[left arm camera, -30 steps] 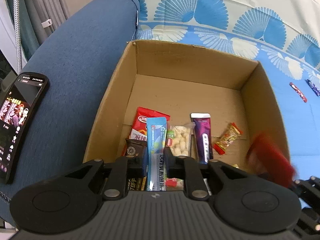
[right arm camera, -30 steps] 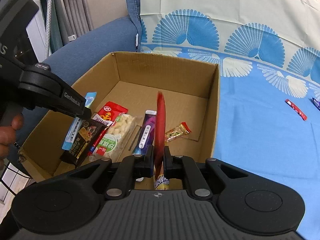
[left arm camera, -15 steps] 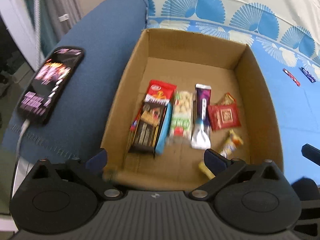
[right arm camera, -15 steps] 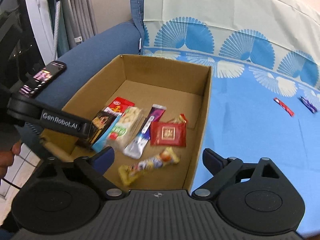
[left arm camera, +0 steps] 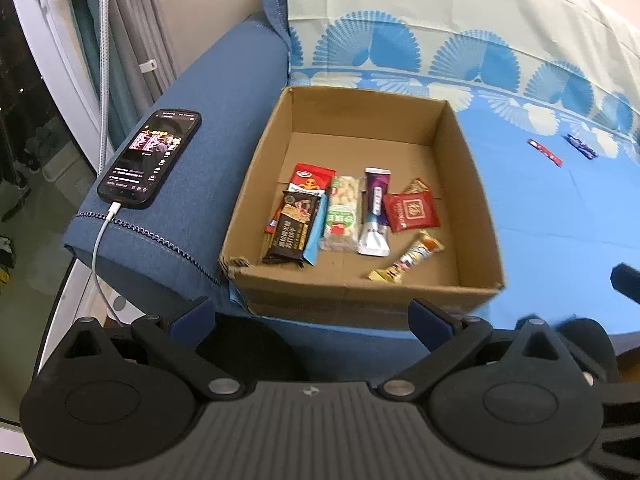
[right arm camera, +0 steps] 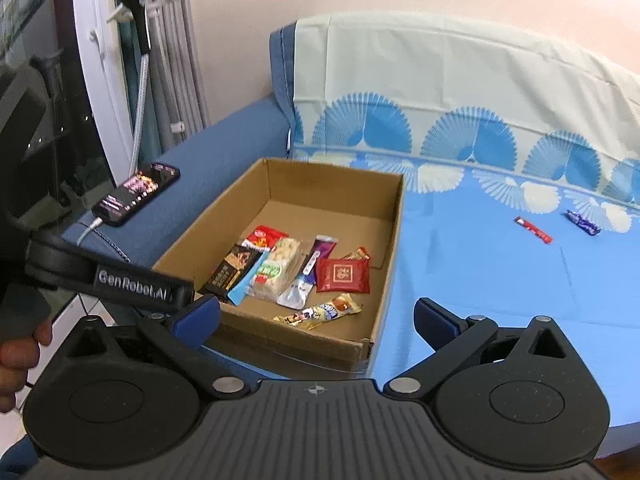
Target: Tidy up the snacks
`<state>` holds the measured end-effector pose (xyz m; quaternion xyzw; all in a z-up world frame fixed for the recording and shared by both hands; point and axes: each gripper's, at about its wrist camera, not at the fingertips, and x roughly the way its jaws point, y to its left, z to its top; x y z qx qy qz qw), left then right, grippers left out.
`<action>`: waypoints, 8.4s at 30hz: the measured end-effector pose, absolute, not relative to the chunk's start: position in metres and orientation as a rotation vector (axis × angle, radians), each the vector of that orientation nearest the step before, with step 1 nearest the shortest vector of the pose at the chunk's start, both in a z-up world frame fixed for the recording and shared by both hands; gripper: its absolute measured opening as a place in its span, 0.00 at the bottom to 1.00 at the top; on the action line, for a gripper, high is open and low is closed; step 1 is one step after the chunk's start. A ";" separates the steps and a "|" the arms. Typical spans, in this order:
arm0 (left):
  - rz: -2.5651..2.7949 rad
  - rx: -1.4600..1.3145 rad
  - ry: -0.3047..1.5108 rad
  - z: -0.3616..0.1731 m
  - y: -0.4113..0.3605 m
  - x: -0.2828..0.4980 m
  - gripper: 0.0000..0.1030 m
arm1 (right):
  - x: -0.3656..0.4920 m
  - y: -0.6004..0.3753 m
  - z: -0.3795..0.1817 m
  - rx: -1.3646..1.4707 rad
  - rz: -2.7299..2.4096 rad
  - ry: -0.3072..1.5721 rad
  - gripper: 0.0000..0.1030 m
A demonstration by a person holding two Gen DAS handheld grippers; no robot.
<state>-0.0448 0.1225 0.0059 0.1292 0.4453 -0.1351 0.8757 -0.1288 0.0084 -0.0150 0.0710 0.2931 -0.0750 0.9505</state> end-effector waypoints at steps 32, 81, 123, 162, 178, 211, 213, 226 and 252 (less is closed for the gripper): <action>-0.355 0.364 0.849 0.045 0.047 -0.091 1.00 | -0.207 -0.042 -0.003 0.249 -0.243 0.395 0.99; -0.556 0.259 1.191 -0.216 -0.470 0.215 0.07 | 0.108 -0.620 -0.249 0.104 -0.601 0.650 0.19; -0.416 0.197 0.870 0.025 0.098 -0.079 0.07 | -0.186 -0.053 -0.013 0.400 -0.131 0.488 0.16; -0.397 0.099 0.862 0.020 0.150 -0.086 0.07 | -0.181 -0.004 0.003 0.244 -0.112 0.527 0.16; -0.336 0.133 0.892 0.020 0.146 -0.006 0.07 | -0.111 -0.006 -0.007 0.223 -0.085 0.601 0.16; -0.306 0.313 1.018 -0.065 0.061 0.159 0.08 | 0.063 -0.056 -0.090 0.282 -0.104 0.767 0.16; -0.303 0.323 1.024 -0.070 0.059 0.162 0.08 | 0.067 -0.056 -0.093 0.277 -0.103 0.768 0.16; -0.240 0.390 0.938 -0.060 0.067 0.146 1.00 | 0.062 -0.058 -0.081 0.279 -0.105 0.748 0.81; -0.235 0.296 0.859 0.000 0.132 -0.043 1.00 | -0.121 0.018 -0.026 0.155 -0.172 0.596 0.99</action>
